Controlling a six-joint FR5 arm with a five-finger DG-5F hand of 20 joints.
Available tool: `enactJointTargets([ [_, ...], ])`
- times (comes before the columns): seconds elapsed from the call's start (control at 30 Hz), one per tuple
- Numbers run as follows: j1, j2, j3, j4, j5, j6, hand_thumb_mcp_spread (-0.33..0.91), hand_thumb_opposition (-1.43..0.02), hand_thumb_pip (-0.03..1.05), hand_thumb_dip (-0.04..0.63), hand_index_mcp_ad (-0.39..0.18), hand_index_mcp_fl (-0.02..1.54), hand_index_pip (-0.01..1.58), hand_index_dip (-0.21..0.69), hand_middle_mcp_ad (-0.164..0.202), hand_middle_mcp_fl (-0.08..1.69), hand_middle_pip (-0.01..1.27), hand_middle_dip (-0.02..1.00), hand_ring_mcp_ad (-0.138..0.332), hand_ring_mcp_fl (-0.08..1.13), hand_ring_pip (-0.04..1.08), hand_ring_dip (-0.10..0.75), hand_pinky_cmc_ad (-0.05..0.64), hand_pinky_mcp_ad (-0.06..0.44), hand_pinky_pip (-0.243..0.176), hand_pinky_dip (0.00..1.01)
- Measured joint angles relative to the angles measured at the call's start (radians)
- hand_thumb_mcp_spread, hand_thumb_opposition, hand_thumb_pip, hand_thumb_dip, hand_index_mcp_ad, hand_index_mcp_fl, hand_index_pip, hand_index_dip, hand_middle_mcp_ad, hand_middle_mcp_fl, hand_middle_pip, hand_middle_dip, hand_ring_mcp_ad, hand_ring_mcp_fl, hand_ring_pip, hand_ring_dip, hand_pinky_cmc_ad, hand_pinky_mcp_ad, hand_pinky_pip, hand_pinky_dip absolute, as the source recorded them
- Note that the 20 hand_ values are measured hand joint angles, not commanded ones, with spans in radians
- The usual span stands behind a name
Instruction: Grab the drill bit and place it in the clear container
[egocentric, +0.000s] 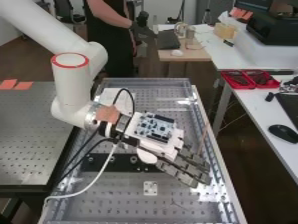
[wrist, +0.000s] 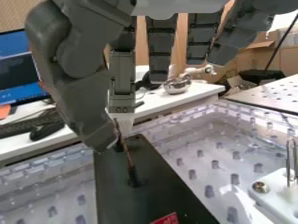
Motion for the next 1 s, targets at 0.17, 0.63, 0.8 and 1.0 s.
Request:
enactJointTargets([
  [0.17,-0.004,-0.005,0.006,-0.004,-0.002,0.0,0.51,-0.85,0.58,0.253,-0.124,0.35,1.3,0.236,0.051,0.19,0.12,0.2,0.162,0.02,0.11,0.04,0.262,0.126,-0.045,0.18],
  [0.63,-0.012,-0.019,0.023,-0.006,-0.015,0.002,0.51,-0.85,0.57,0.253,-0.124,0.36,1.28,0.236,0.051,0.19,0.12,0.2,0.162,0.02,0.11,0.04,0.262,0.126,-0.045,0.18],
  [0.8,-0.015,-0.023,0.03,-0.007,-0.016,0.0,0.51,-0.85,0.56,0.253,-0.124,0.39,1.28,0.236,0.051,0.2,0.12,0.2,0.162,0.02,0.11,0.04,0.262,0.126,-0.045,0.18],
  [1.0,-0.017,-0.026,0.033,-0.007,-0.027,-0.001,0.56,-0.87,0.56,0.253,-0.124,0.49,1.36,0.22,0.049,0.2,0.12,0.2,0.159,0.02,0.11,0.04,0.262,0.126,-0.045,0.18],
])
